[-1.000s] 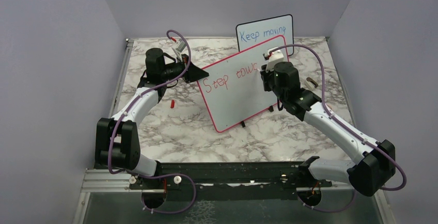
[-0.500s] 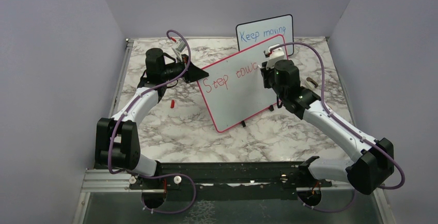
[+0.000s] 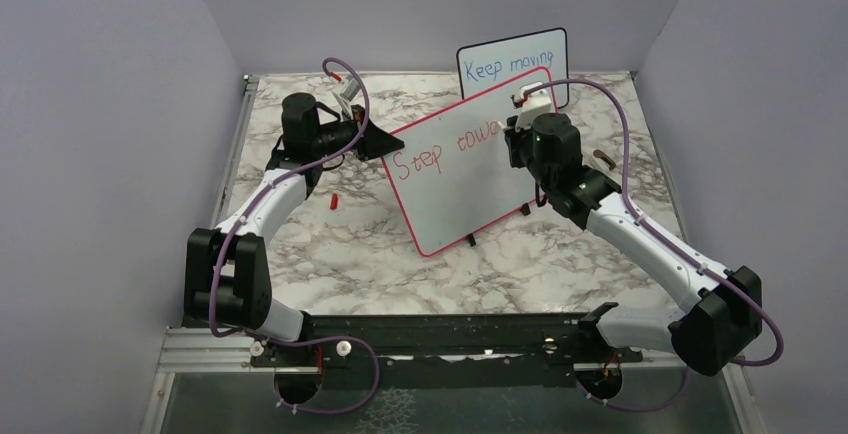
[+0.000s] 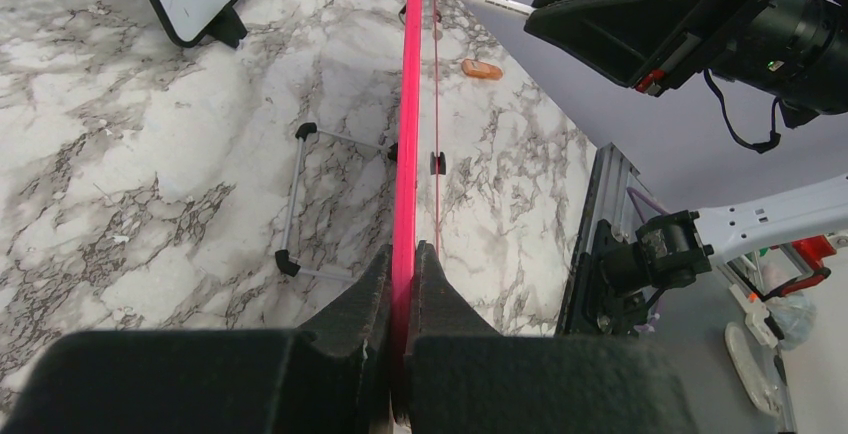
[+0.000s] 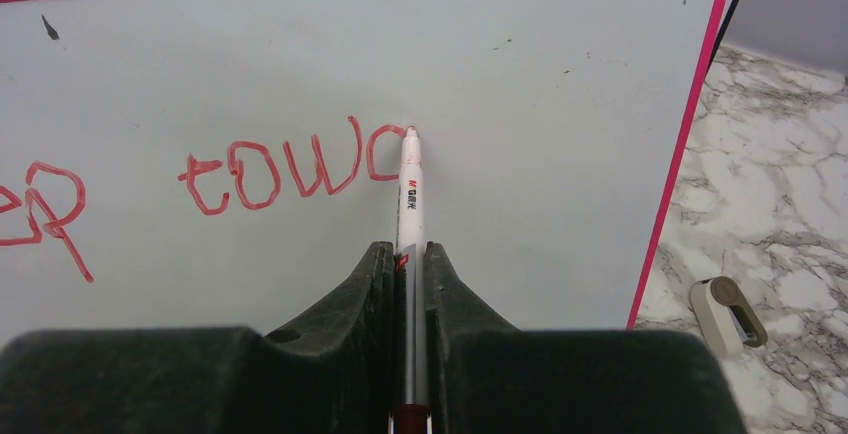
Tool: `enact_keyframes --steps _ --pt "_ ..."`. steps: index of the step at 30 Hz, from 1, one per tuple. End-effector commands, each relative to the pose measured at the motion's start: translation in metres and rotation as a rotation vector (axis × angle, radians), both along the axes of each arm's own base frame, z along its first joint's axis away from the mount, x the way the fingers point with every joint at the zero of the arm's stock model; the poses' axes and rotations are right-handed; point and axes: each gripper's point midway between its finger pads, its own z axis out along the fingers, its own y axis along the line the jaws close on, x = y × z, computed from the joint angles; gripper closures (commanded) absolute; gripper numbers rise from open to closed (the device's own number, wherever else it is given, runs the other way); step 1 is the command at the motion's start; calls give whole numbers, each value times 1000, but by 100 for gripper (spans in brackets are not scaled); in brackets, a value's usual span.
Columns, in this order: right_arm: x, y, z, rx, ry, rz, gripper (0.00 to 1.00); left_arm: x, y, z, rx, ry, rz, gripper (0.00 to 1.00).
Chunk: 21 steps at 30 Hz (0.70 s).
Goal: Write a sentence on the whiteboard
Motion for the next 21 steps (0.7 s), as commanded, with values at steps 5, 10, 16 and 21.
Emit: enact_keyframes --steps 5,10,16,21 --pt "3 8 4 11 -2 35 100 -11 -5 -25 35 70 -59 100" --pt "-2 4 -8 2 24 24 100 -11 -4 -26 38 69 -58 100" --pt "-9 -1 -19 -6 50 15 100 -11 -4 -26 40 69 -57 100" --pt "-12 -5 -24 -15 59 4 100 -11 -4 -26 43 68 -56 100"
